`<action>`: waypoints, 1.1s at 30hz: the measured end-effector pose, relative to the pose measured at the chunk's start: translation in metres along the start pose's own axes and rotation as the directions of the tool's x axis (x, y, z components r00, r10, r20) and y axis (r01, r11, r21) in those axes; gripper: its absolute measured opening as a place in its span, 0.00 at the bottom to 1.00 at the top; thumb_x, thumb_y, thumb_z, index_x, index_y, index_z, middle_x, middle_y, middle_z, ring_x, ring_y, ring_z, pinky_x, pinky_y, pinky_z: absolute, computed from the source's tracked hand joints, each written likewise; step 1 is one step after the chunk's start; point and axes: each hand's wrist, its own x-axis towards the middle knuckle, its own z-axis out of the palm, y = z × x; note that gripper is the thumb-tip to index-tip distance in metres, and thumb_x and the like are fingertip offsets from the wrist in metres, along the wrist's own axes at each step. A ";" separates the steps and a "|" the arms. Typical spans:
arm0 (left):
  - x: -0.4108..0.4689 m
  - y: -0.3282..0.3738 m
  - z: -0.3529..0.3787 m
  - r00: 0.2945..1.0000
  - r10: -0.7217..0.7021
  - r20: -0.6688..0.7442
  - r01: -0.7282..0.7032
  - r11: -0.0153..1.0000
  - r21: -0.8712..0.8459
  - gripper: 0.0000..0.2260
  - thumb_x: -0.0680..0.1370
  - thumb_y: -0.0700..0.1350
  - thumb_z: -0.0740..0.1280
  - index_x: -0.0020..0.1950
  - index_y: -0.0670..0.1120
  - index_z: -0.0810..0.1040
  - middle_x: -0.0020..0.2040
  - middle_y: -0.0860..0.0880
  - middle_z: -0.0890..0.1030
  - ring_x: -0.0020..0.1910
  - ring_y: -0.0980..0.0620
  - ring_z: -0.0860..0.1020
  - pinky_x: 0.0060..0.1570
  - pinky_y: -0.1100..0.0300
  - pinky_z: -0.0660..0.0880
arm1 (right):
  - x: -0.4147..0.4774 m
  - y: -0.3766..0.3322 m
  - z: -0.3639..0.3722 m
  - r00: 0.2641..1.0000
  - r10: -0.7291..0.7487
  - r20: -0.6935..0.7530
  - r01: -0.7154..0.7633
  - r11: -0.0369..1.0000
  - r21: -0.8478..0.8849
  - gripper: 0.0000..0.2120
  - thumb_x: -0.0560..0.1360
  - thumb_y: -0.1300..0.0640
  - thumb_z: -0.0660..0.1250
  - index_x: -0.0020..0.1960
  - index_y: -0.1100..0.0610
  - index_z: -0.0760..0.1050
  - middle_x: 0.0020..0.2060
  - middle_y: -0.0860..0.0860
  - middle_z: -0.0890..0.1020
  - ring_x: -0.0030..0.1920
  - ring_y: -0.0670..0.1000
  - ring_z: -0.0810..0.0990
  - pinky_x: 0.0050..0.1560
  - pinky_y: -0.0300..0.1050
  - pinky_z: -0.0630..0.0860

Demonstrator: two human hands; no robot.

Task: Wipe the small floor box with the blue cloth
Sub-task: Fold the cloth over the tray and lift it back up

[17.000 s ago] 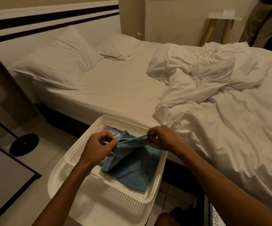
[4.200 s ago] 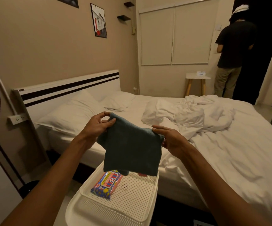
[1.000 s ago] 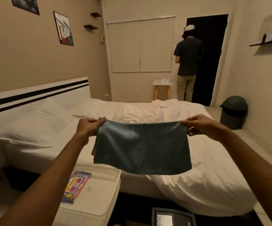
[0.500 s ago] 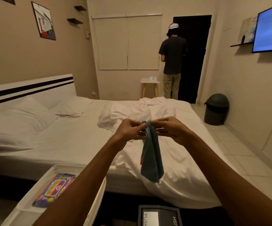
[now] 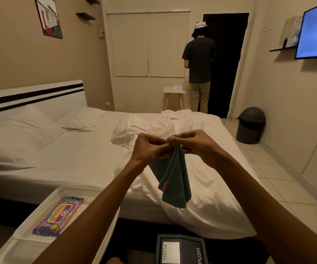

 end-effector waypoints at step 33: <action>0.015 -0.056 -0.163 0.999 -0.022 0.044 -0.002 0.877 0.481 0.07 0.70 0.50 0.77 0.42 0.48 0.86 0.38 0.50 0.86 0.40 0.54 0.83 0.39 0.68 0.79 | 0.084 0.034 0.027 0.999 -0.049 -0.014 0.048 0.997 -0.059 0.11 0.79 0.54 0.65 0.57 0.57 0.80 0.51 0.52 0.84 0.55 0.54 0.82 0.45 0.40 0.81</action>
